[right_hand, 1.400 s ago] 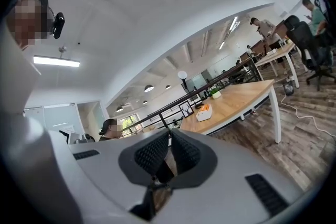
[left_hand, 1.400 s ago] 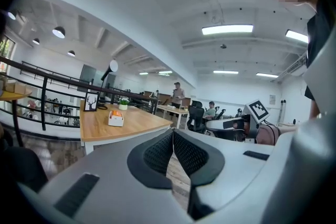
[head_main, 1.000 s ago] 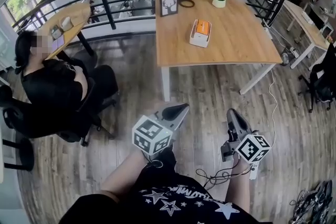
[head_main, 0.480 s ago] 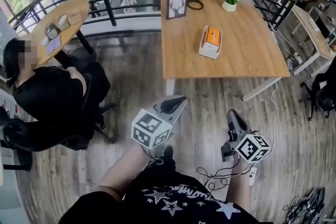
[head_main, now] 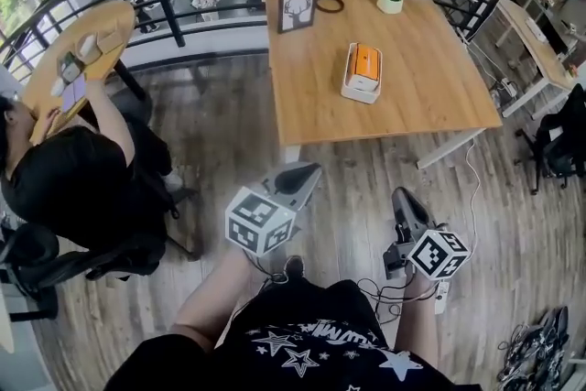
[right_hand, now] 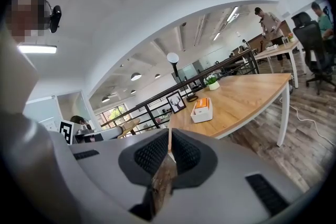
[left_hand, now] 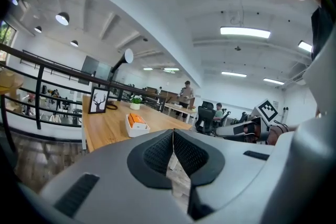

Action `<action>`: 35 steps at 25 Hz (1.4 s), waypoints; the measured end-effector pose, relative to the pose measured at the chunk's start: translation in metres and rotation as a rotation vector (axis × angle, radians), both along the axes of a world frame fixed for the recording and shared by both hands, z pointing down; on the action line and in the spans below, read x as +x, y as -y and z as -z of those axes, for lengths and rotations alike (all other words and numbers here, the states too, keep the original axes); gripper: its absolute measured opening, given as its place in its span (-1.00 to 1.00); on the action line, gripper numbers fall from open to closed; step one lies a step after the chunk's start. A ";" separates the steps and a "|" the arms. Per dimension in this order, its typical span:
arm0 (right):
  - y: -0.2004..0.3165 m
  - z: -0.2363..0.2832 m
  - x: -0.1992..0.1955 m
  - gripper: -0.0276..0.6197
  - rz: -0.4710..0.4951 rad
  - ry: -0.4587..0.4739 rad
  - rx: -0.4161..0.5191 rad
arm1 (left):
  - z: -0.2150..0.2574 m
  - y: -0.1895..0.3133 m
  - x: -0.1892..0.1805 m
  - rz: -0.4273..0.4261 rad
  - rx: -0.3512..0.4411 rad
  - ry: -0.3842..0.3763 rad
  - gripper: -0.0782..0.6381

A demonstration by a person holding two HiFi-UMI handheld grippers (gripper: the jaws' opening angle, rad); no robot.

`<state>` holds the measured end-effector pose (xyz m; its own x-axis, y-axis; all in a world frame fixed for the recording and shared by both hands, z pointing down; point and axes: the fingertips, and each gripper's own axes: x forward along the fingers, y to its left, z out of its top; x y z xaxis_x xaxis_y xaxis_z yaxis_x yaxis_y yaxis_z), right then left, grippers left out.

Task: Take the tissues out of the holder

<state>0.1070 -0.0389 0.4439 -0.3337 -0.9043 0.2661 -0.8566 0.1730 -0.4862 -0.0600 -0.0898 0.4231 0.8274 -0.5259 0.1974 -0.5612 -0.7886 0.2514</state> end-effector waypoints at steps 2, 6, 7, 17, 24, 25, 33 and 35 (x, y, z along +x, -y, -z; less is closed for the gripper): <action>0.000 -0.005 0.003 -0.84 -0.013 0.005 -0.007 | -0.003 0.002 0.003 -0.011 0.004 0.004 -0.74; -0.002 -0.015 0.007 -0.84 -0.028 0.020 -0.022 | -0.010 0.002 0.005 -0.024 -0.006 0.016 -0.74; -0.001 -0.015 0.008 -0.84 -0.027 0.023 -0.023 | -0.010 0.003 0.004 -0.022 -0.007 0.020 -0.74; 0.054 -0.021 0.002 -0.84 0.052 0.028 -0.006 | -0.011 0.031 -0.004 0.043 0.010 0.061 -0.74; 0.106 -0.025 0.017 -0.84 0.077 0.061 -0.012 | -0.016 0.073 0.009 0.082 -0.002 0.076 -0.74; 0.113 -0.027 0.021 -0.84 0.080 0.063 -0.016 | -0.015 0.080 0.013 0.085 -0.004 0.076 -0.74; 0.194 -0.022 0.058 -0.84 0.114 0.077 -0.005 | -0.010 0.146 0.047 0.120 -0.002 0.096 -0.74; 0.218 -0.019 0.066 -0.84 0.128 0.084 0.006 | -0.007 0.165 0.057 0.131 0.009 0.106 -0.74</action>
<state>0.1733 -0.2564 0.4628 -0.4675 -0.8543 0.2272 -0.7835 0.2814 -0.5540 -0.0032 -0.2553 0.4298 0.7265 -0.6298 0.2748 -0.6822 -0.7089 0.1790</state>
